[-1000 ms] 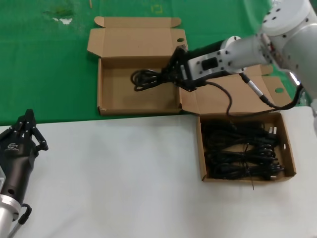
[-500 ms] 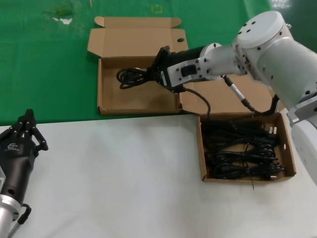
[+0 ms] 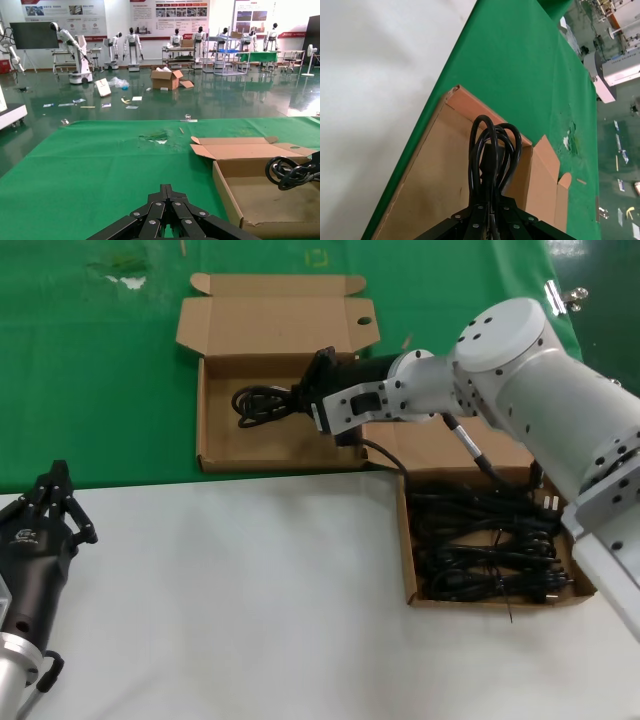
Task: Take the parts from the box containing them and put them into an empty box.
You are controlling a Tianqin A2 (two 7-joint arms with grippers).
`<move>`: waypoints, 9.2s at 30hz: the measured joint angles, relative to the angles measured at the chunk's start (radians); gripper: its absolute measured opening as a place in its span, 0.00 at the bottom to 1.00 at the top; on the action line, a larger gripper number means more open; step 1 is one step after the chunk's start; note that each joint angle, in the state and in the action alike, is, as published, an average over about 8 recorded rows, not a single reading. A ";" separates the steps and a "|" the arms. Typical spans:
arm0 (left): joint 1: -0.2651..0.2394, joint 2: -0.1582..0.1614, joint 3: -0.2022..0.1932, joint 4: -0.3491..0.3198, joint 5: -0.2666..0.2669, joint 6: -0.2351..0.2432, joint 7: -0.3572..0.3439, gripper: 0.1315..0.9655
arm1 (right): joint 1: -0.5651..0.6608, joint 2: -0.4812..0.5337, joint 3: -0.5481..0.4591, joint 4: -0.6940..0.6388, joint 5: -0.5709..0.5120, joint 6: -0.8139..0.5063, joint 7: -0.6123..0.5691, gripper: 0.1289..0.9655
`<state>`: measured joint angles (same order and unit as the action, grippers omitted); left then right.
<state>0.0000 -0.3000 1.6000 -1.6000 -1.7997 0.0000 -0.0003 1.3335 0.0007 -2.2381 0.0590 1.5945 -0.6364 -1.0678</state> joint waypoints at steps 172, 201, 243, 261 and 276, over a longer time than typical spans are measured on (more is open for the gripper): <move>0.000 0.000 0.000 0.000 0.000 0.000 0.000 0.96 | -1.132 0.406 0.544 1.396 0.132 0.508 0.901 1.00; 0.000 0.000 0.000 0.000 0.000 0.000 0.000 1.00 | -1.313 0.310 0.628 1.526 0.198 0.623 1.051 1.00; 0.000 0.000 0.000 0.000 0.000 0.000 0.000 1.00 | -1.313 0.310 0.628 1.526 0.198 0.623 1.051 1.00; 0.000 0.000 0.000 0.000 0.000 0.000 0.000 1.00 | -1.313 0.310 0.628 1.526 0.198 0.623 1.051 1.00; 0.000 0.000 0.000 0.000 0.000 0.000 0.000 1.00 | -1.313 0.310 0.628 1.526 0.198 0.623 1.051 1.00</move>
<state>0.0000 -0.3000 1.6000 -1.6000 -1.8000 0.0000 0.0000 0.0207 0.3110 -1.6096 1.5852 1.7924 -0.0131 -0.0170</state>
